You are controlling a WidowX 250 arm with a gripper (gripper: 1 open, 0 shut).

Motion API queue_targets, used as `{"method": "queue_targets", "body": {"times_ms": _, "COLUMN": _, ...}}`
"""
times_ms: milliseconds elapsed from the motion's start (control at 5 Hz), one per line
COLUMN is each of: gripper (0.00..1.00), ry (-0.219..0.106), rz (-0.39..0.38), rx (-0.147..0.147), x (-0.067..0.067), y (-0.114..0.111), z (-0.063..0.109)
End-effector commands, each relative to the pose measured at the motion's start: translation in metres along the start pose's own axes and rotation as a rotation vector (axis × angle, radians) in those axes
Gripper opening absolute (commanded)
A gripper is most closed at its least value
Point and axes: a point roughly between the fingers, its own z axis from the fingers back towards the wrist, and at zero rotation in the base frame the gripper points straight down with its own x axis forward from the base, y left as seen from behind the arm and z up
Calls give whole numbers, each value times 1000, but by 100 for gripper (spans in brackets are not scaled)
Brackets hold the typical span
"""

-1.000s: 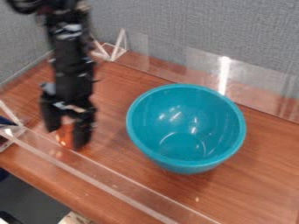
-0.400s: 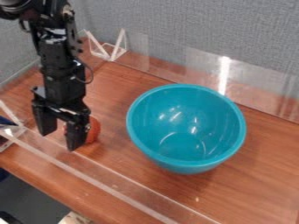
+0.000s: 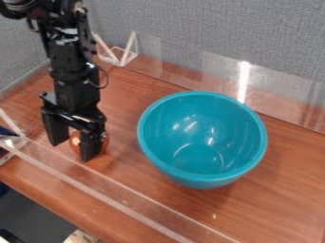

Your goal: Put the mushroom in the blue bowl

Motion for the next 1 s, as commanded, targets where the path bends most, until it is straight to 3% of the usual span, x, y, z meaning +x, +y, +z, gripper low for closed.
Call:
{"method": "queue_targets", "body": {"times_ms": 0, "gripper": 100, "ry": -79, "rz": -3, "rx": 34, "x": 11, "y": 1, "z": 20}}
{"method": "queue_targets", "body": {"times_ms": 800, "gripper": 100, "ry": -114, "rz": 25, "rx": 39, "x": 17, "y": -5, "z": 26}}
